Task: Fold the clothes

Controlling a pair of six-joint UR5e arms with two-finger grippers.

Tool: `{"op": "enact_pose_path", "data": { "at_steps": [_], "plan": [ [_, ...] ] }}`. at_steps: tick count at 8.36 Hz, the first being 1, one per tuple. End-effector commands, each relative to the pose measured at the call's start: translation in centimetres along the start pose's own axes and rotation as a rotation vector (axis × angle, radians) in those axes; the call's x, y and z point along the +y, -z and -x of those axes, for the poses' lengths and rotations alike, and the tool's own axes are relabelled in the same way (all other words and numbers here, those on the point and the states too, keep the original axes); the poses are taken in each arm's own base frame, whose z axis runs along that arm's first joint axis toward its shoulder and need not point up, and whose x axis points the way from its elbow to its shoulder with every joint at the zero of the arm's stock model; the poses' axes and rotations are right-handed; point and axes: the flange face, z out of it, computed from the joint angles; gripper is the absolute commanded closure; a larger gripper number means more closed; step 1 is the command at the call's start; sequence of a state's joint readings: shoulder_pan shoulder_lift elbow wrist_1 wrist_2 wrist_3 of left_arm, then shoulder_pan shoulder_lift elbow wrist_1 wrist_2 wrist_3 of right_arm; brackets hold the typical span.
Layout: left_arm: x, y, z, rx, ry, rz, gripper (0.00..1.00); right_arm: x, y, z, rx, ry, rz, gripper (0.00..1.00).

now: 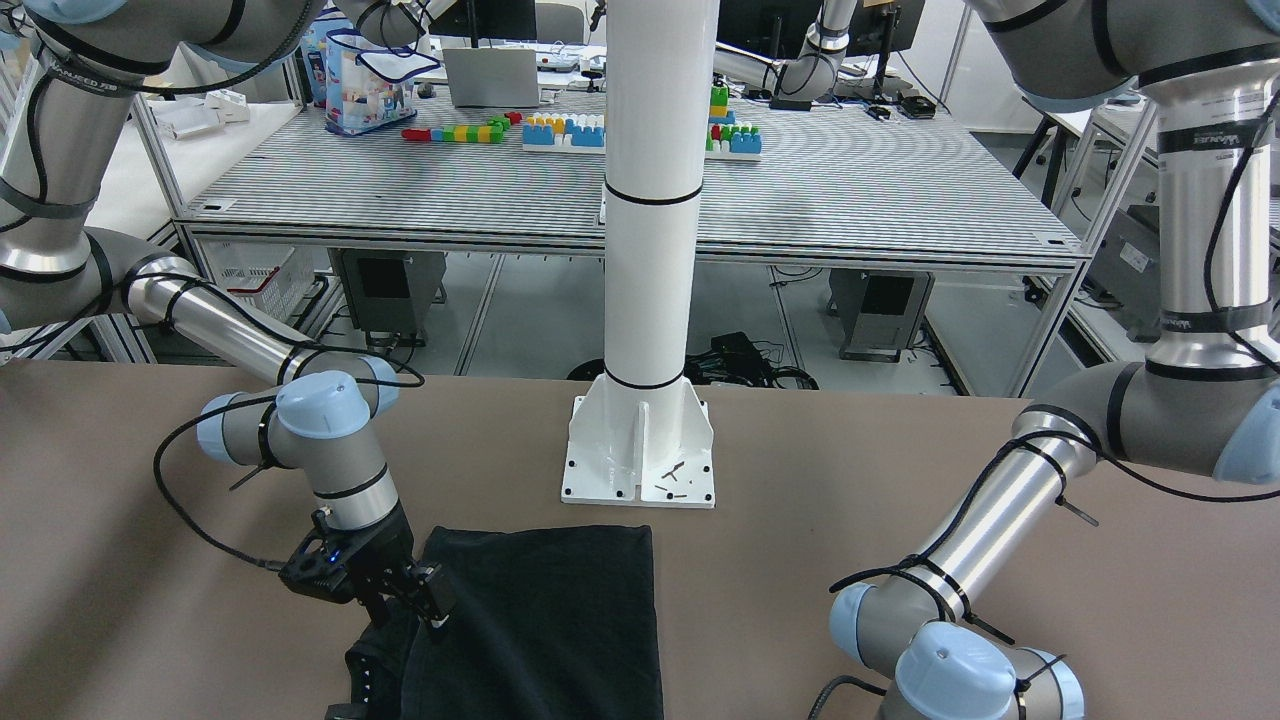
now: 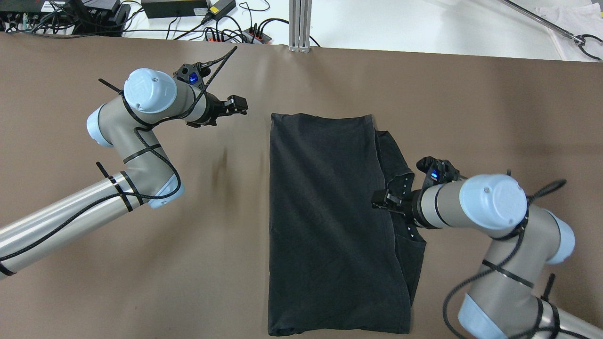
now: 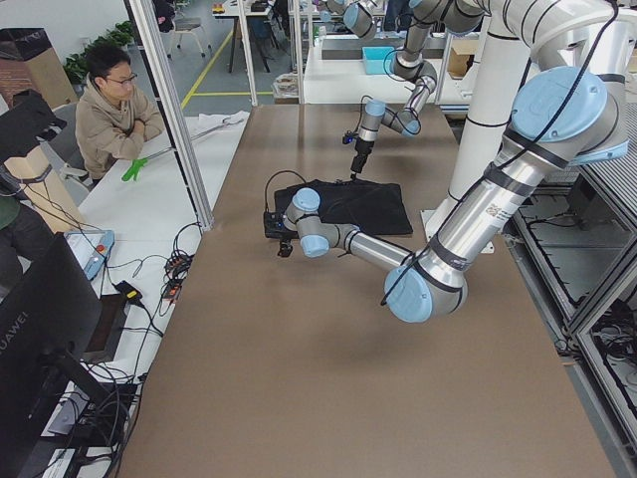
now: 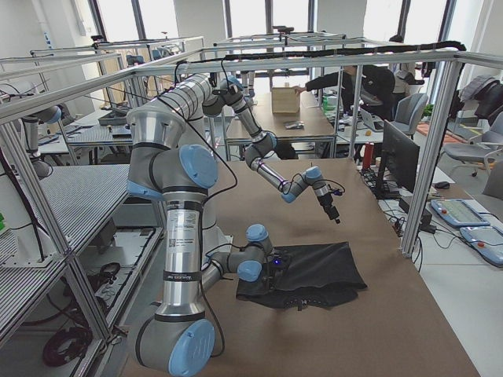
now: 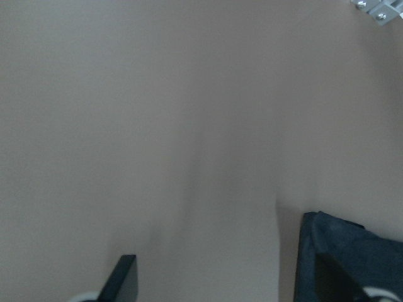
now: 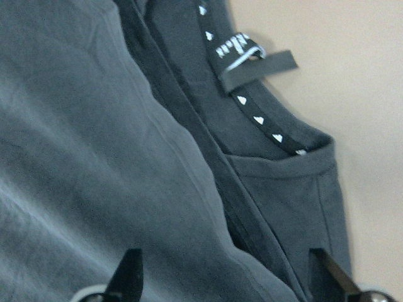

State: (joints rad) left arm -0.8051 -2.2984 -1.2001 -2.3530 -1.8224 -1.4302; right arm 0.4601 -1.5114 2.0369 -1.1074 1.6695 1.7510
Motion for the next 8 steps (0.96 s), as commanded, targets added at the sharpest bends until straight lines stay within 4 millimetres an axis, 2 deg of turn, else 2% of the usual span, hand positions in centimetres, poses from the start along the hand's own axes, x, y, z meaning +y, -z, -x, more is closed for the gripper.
{"op": "enact_pose_path", "data": {
  "at_steps": [1, 2, 3, 4, 6, 8],
  "plan": [
    [0.7, 0.0, -0.5, 0.006, 0.008, -0.007, 0.0, 6.2, 0.1, -4.2, 0.045, -0.154, -0.012, 0.16],
    [0.9, 0.1, -0.7, 0.01, 0.006, -0.011, 0.0, 9.3, -0.6, -4.5, 0.031, -0.18, -0.034, 0.21],
    [0.9, 0.1, -0.7, 0.011, 0.005, -0.015, 0.0, 10.5, -0.9, -4.7, 0.037, -0.173, -0.041, 0.24],
    [1.0, 0.2, -0.8, 0.012, 0.004, -0.016, 0.0, 11.3, -1.1, -4.9, 0.044, -0.205, -0.036, 0.25],
    [2.5, -0.1, -1.5, 0.019, 0.002, -0.025, 0.0, 12.2, -1.5, -5.3, 0.054, -0.201, -0.037, 0.26],
    [2.6, 0.0, -1.7, 0.022, 0.002, -0.028, 0.0, 13.1, -1.7, -5.6, 0.06, -0.21, -0.034, 0.27]
  ]
}}
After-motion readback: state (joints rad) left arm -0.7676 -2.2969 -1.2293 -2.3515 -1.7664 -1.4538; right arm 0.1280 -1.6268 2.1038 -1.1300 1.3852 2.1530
